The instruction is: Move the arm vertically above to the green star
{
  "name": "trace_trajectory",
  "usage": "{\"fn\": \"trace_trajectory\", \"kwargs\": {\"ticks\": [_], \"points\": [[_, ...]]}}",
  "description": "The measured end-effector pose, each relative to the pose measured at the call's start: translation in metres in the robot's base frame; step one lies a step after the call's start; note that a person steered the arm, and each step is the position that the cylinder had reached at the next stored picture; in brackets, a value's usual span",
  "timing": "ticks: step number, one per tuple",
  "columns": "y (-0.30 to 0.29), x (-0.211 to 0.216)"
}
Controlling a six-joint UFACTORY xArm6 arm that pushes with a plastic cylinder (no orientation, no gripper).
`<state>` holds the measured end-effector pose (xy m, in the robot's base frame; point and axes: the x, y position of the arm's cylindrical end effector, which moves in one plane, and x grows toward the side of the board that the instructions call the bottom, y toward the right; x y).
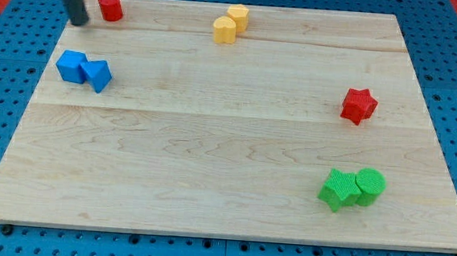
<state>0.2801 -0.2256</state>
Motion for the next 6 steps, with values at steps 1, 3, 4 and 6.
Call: {"fn": "trace_trajectory", "kwargs": {"ticks": [1, 3, 4, 6], "points": [[0.112, 0.024], [0.269, 0.117], [0.284, 0.177], [0.467, 0.171]]}}
